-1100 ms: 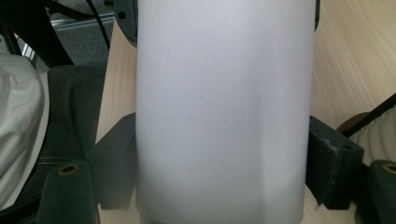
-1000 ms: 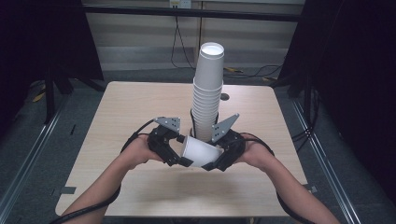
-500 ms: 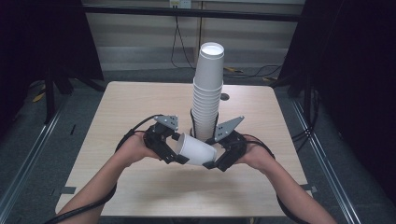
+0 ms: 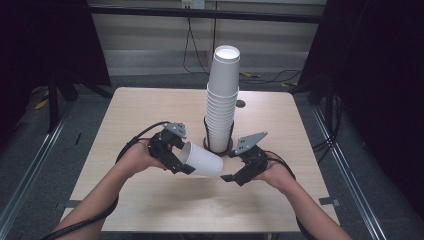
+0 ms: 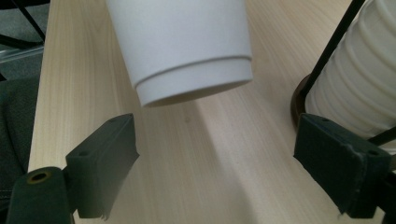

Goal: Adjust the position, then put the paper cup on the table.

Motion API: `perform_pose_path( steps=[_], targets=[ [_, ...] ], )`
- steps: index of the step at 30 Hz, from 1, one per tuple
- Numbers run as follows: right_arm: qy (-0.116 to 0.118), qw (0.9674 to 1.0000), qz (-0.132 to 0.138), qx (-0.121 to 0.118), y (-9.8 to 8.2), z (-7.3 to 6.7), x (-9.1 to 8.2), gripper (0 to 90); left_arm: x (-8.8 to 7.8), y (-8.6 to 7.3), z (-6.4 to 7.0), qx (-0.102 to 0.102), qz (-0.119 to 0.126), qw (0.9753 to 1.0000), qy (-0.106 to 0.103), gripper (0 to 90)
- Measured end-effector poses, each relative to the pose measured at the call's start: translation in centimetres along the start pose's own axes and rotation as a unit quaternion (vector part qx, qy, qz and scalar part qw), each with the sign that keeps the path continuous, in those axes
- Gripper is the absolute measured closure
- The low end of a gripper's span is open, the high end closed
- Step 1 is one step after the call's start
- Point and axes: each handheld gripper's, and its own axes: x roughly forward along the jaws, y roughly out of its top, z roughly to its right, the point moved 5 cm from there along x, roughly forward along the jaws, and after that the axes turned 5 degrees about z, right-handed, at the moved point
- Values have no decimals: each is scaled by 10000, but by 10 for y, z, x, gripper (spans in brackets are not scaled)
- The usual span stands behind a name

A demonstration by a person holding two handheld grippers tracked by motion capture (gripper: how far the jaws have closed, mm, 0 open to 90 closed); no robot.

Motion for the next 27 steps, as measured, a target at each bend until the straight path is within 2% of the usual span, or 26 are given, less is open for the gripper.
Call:
perform_pose_path(
  steps=[2, 3, 9, 12, 13, 19, 21, 23, 27],
  targets=[
    [-105, 9999, -80, -12, -8, 0, 4, 129, -1, -2, 0, -25, -29, 10000, -19, 117],
    [-128, 9999, -65, 48, -11, 1, 5, 129, -1, -3, -1, 20, -76, 10000, -1, 117],
    [-384, 9985, -127, 364, -28, 3, 9, 129, -2, -7, -4, -43, -159, 9998, 79, 116],
    [-379, 9979, -179, 490, -34, 2, 10, 129, -4, -8, -5, -42, -183, 9998, 84, 116],
    [-386, 9980, -185, 455, -36, 2, 11, 129, -5, -8, -5, -32, -197, 9997, 113, 116],
    [-472, 9969, -177, 600, -46, 4, 14, 129, -7, -10, -6, -39, -248, 9996, 119, 116],
    [-502, 9968, -207, 587, -49, 4, 14, 129, -8, -11, -7, -53, -308, 9994, 165, 116],
    [-530, 9968, -244, 555, -51, 4, 14, 129, -8, -12, -7, -156, -294, 9993, 169, 116],
    [-572, 9963, -253, 595, -55, 4, 13, 129, -11, -13, -9, -132, -354, 9991, 206, 115]
  ],
)
